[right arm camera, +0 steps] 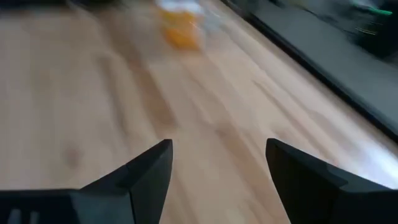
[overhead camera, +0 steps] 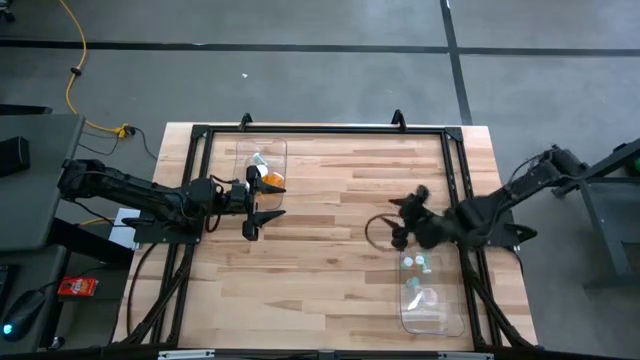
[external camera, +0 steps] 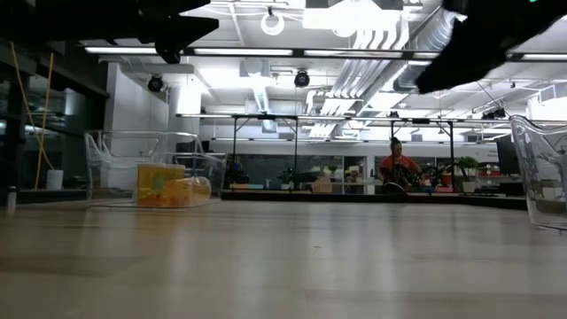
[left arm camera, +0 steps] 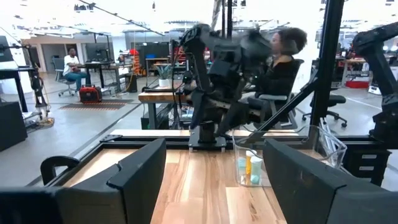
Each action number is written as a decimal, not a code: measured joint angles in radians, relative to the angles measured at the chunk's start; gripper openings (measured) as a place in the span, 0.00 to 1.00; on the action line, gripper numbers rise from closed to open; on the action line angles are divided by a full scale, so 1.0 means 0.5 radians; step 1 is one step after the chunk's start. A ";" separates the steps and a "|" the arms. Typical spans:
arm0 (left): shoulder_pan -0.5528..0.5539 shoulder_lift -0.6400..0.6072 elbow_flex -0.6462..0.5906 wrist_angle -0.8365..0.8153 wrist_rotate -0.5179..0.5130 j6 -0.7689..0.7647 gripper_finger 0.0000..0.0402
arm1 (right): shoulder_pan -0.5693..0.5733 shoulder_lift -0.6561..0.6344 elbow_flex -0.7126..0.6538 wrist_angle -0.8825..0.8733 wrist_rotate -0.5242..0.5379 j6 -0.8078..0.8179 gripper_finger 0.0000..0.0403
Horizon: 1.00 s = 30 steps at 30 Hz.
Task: Pick and place medicine bottles into bin by pill shape (circle, oval)
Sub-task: Return to Home Position
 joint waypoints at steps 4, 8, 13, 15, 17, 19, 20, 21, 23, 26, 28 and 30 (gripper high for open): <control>0.000 0.000 0.000 0.000 -0.001 0.015 0.64 | -0.368 -0.122 -0.324 1.087 -0.617 -0.676 0.62; 0.000 0.000 0.000 -0.001 -0.045 0.036 0.64 | -0.664 -0.126 -0.432 1.652 -0.999 -1.010 0.62; 0.006 0.000 0.001 -0.082 -0.144 0.003 0.64 | -0.832 -0.113 -0.433 1.871 -1.322 -1.085 0.62; 0.006 -0.002 0.001 -0.141 -0.147 0.003 0.64 | -0.851 -0.113 -0.432 1.894 -1.330 -1.106 0.62; 0.006 -0.002 0.001 -0.174 -0.146 0.028 0.64 | -0.852 -0.112 -0.433 1.894 -1.322 -1.116 0.62; 0.005 -0.020 0.002 -0.244 -0.146 0.068 0.64 | -0.852 -0.112 -0.433 1.884 -1.313 -1.079 0.62; 0.006 -0.052 0.002 -0.316 -0.146 0.099 0.64 | -0.852 -0.112 -0.433 1.870 -1.313 -1.053 0.62; 0.011 -0.103 0.002 -0.407 -0.146 0.131 0.63 | -0.850 -0.112 -0.433 1.854 -1.313 -1.031 0.62; 0.032 -0.245 0.002 -0.612 -0.140 0.155 0.59 | -0.850 -0.112 -0.434 1.832 -1.313 -1.020 0.62; 0.070 -0.531 0.002 -0.945 -0.114 0.147 0.48 | -0.849 -0.112 -0.434 1.803 -1.313 -0.975 0.62; 0.096 -0.736 0.002 -1.137 -0.098 0.142 0.37 | -0.850 -0.111 -0.434 1.801 -1.313 -0.975 0.62; 0.117 -0.921 0.002 -1.292 -0.095 0.141 0.24 | -0.849 -0.111 -0.434 1.801 -1.313 -0.975 0.62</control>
